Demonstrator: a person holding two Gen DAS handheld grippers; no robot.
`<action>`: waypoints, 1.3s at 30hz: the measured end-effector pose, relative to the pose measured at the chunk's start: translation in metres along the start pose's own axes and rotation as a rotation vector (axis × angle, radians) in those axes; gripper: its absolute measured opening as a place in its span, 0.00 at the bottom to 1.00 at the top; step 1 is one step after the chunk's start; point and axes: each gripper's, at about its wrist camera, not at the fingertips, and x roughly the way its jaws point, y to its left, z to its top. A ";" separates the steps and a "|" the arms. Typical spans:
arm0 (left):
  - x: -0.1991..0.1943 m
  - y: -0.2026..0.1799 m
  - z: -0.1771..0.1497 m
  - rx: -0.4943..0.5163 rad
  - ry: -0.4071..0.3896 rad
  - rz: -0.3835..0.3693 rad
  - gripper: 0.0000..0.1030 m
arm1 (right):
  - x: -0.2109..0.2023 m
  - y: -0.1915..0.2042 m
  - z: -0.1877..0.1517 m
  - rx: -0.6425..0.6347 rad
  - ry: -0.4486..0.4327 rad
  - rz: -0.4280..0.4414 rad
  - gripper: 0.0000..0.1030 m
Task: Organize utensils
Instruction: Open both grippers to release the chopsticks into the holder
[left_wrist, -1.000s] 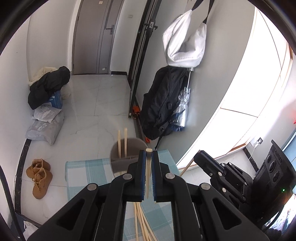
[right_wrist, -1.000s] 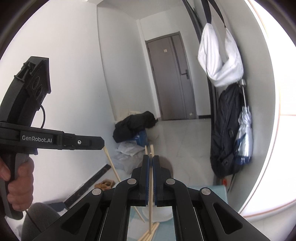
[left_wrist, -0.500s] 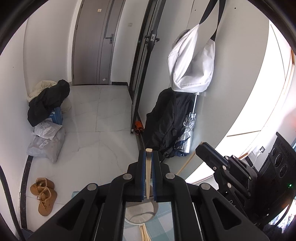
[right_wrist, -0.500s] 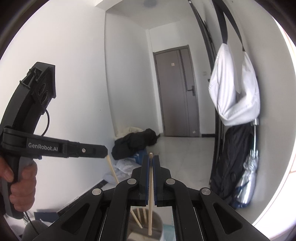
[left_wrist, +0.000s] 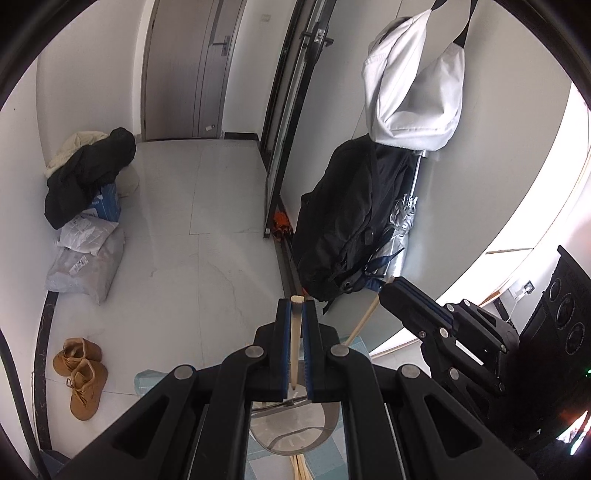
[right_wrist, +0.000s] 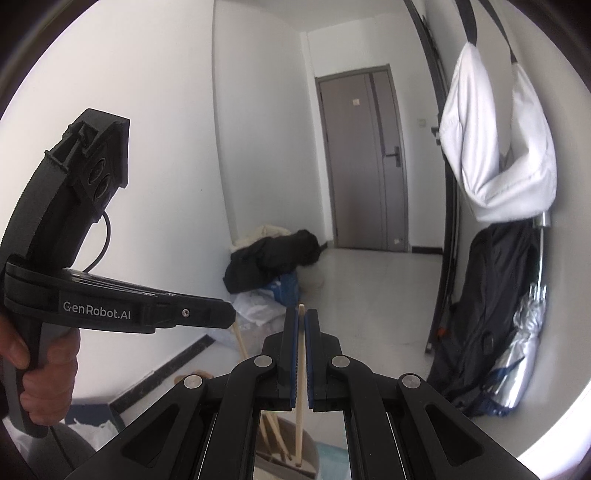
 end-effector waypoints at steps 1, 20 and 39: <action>0.002 0.000 0.000 0.003 0.006 -0.002 0.02 | 0.001 -0.001 -0.003 0.000 0.007 0.000 0.03; 0.017 0.011 -0.015 -0.002 -0.002 0.115 0.51 | 0.017 -0.020 -0.030 0.101 0.098 0.023 0.05; -0.039 0.004 -0.045 -0.051 -0.156 0.214 0.77 | -0.055 -0.015 -0.042 0.191 0.057 -0.118 0.47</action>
